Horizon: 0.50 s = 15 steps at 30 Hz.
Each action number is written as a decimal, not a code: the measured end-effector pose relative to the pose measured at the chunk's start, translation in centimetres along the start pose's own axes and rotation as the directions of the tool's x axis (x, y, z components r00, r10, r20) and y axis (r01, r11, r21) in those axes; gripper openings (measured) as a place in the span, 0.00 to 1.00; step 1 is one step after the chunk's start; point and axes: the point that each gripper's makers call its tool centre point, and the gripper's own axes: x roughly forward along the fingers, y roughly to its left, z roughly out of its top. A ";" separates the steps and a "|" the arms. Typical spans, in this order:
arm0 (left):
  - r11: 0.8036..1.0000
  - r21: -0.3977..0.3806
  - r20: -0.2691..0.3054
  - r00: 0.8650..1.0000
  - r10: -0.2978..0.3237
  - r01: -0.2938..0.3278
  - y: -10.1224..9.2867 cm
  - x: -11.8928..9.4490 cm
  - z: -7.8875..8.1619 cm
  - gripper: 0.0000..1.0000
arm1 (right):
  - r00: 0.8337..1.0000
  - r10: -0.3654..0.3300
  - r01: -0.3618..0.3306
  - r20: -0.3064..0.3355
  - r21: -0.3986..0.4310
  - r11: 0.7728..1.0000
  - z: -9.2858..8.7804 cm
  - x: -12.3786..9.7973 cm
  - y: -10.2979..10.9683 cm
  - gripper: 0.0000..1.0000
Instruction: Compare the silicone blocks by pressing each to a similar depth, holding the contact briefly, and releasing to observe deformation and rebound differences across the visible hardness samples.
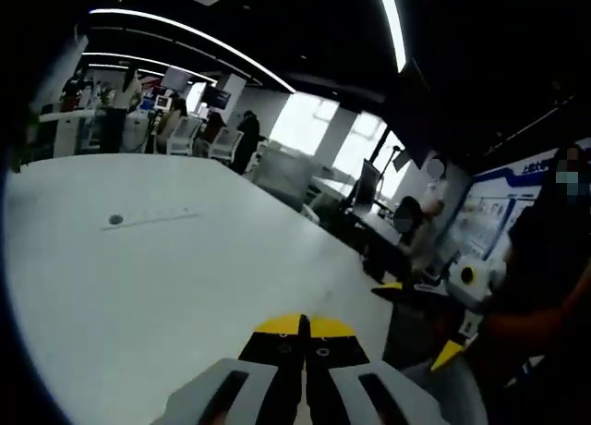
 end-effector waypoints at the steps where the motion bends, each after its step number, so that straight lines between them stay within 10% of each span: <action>1: 1.000 0.005 0.003 1.000 -0.002 0.002 -0.1 -0.1 0.3 0.00 | 1.000 0.001 -0.001 0.004 -0.001 1.000 0.2 0.0 0.0 0.96; 15: 0.996 0.055 0.070 0.995 -0.077 0.074 -2.7 -2.4 6.1 0.00 | 0.998 0.022 -0.021 0.058 -0.023 1.000 2.5 0.1 0.2 0.96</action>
